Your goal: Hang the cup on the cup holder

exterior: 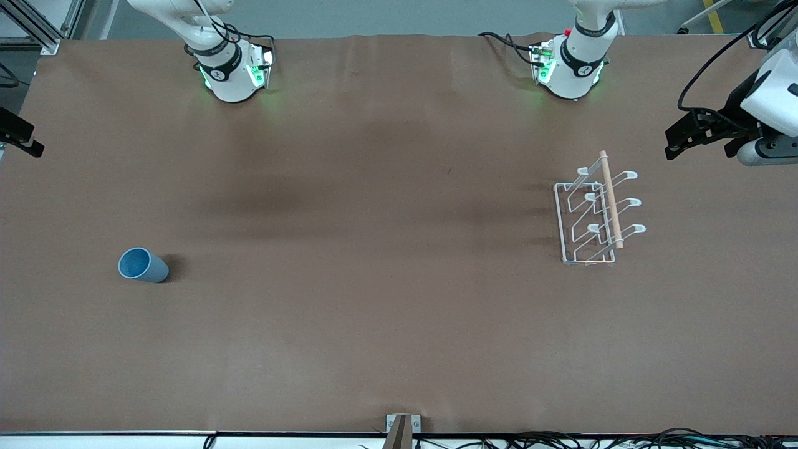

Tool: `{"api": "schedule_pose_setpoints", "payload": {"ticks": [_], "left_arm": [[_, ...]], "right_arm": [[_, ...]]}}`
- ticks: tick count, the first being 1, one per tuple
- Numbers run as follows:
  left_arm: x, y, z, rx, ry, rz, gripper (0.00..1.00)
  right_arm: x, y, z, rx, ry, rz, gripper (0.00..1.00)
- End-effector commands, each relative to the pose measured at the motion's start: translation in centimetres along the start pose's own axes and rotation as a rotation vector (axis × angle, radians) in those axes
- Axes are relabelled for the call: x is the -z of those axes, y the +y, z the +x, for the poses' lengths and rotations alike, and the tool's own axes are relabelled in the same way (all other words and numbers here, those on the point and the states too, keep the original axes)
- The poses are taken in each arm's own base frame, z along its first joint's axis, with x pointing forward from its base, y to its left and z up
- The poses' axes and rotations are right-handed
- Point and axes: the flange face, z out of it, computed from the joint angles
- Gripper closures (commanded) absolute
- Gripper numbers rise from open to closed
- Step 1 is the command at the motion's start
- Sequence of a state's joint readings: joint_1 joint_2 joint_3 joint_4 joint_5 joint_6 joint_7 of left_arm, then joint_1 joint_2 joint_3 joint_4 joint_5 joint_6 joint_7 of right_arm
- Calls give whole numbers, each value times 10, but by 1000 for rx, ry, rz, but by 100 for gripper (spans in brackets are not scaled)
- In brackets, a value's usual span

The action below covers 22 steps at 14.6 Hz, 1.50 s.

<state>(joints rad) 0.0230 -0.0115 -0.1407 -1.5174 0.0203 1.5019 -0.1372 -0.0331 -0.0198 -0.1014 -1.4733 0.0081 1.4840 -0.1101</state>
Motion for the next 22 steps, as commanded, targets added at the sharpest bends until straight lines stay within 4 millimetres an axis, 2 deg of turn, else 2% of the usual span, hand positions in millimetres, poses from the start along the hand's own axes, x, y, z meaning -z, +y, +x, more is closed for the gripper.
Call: {"api": "schedule_pose_setpoints", "payload": {"ticks": [1,7,10,17,19,22], "left_arm": [[5,0,2,-9,0,-7,0],[4,10,1,-59,-4,-6,0],[-1,8,4,-147,-12,-12,0],[-2,8,4,-150,-14,-19,0],[-2,9,4,-148,-14,-18,0],[-1,6,4,-145,-14,-19,0]], "right_arm": [[2,2,0,6,-1,16,0],[2,3,0,4,0,14,0],[1,3,-1,3,-3,15,0],[-4,6,8,-1,18,11,0],[-15,23,16,-30,19,7,1],[-42,48,29,-16,-5,5,2]]}}
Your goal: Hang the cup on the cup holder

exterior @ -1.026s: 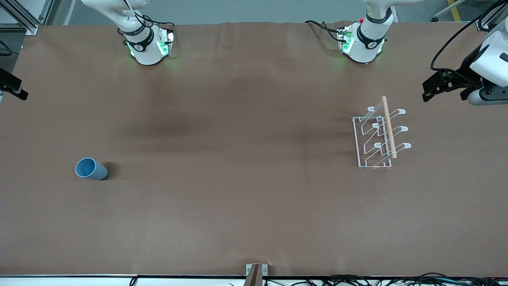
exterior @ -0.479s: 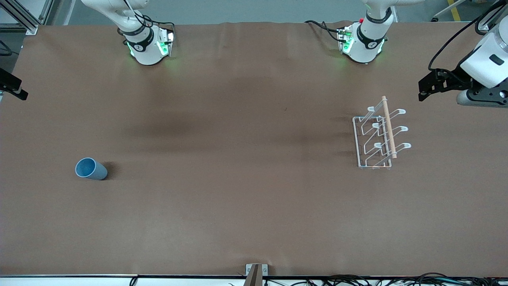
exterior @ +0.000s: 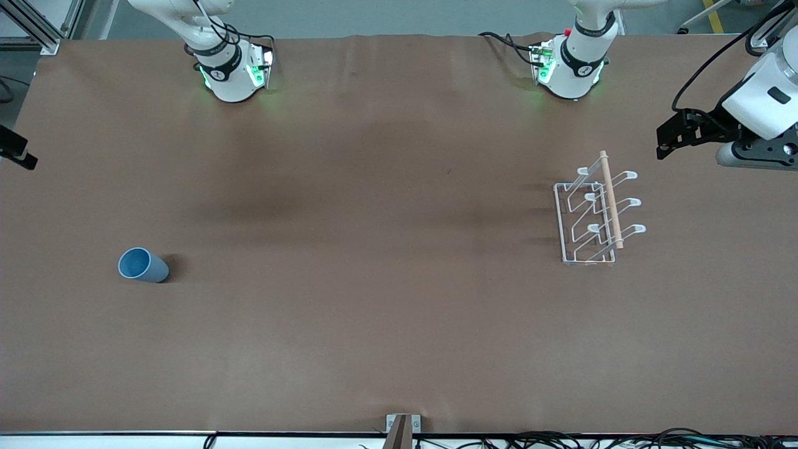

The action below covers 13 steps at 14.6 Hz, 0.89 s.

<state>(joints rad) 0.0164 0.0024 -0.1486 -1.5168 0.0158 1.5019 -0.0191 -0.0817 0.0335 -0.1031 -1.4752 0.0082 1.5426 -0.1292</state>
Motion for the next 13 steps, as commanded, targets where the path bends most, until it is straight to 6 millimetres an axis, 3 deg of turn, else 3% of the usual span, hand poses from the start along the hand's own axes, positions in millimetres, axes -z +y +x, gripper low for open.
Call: {"api": "schedule_pose_setpoints", "payload": {"ticks": [1,3,11,13], "left_arm": [[5,-5,0,-9,-1,-14,0],[5,-5,0,-7,-3,-14,0],[5,5,2,-13,-1,-11,0],[5,5,2,-13,-1,-11,0]], "right_arm": [[-28,27,16,21,-7,10,2],[-63,30,25,17,-13,10,2],[-238,35,84,22,-56,-4,2],[-267,45,91,12,-50,-10,2]]}}
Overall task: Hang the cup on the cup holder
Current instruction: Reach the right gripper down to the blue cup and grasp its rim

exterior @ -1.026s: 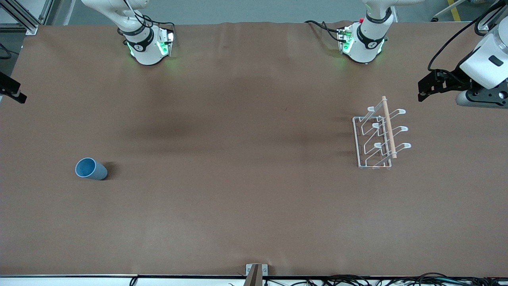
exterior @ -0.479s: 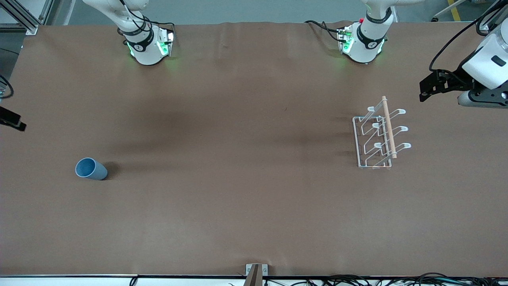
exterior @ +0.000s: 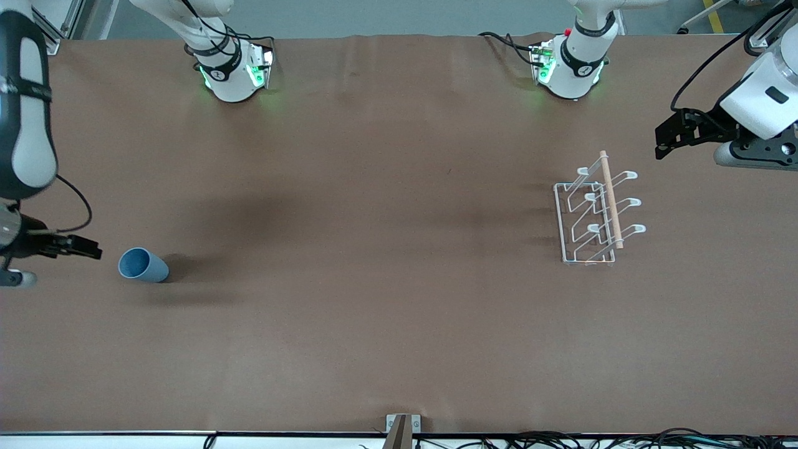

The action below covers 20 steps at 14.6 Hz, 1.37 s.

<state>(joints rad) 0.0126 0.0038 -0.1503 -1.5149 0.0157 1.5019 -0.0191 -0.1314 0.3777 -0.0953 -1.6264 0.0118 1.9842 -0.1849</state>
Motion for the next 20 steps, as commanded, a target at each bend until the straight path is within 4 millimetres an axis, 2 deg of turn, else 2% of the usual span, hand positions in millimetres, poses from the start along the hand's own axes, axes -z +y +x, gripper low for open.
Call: {"api": "schedule_pose_setpoints", "payload": {"ticks": [1,3,7,8,9,10,11,13,15,17,20], "left_arm": [[4,2,1,-11,-2,-11,0],[4,2,1,-17,-2,-11,0],[5,4,1,-26,0,-12,0],[5,3,1,-25,0,-12,0],[4,2,1,-22,-2,-17,0],[4,0,1,-19,-2,-22,0],[4,0,1,-19,-2,-29,0],[4,2,1,-18,-2,-36,0],[4,3,1,-18,-2,-42,0],[4,2,1,-16,-3,-69,0],[4,1,1,-13,-3,-69,0]], "right_arm": [[-33,17,5,-12,0,10,2],[-64,23,0,-24,-5,9,3],[-118,23,-18,-31,-12,8,5],[-127,25,-20,-34,-15,7,11],[-136,22,-22,-31,-31,11,40],[-141,19,-23,-28,-40,13,64],[-146,18,-24,-27,-51,16,79],[-157,15,-29,-38,-75,32,93],[-158,9,-29,-47,-80,54,99],[-153,1,-31,-51,-105,81,100],[-110,-26,-33,-74,-125,199,100]]}}
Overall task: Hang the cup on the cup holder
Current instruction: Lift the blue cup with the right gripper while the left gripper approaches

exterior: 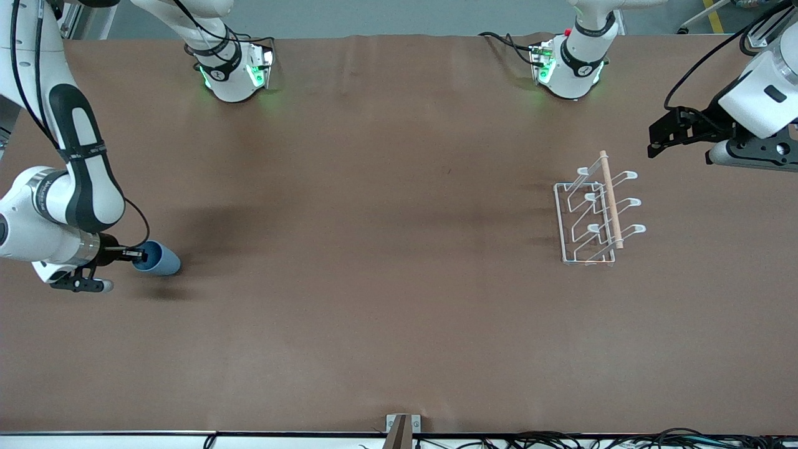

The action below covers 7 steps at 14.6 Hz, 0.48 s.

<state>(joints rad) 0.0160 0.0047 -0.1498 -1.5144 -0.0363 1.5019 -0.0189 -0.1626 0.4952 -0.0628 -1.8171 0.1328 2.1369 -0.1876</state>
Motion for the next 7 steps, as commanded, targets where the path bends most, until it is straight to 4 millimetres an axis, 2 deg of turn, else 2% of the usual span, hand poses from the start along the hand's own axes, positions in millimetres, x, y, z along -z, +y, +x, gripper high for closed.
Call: {"api": "schedule_pose_setpoints", "payload": {"ticks": [1,5,7], "left_arm": [[4,-2,1,-14,-2,-17,0],[2,9,1,-32,-6,-35,0],[-6,14,7,-38,-21,-60,0]], "right_arm": [[47,-44,-16,18,-5,118,100],[82,-132,-37,42,-51,351,100],[92,-180,-45,55,-66,482,100]]}}
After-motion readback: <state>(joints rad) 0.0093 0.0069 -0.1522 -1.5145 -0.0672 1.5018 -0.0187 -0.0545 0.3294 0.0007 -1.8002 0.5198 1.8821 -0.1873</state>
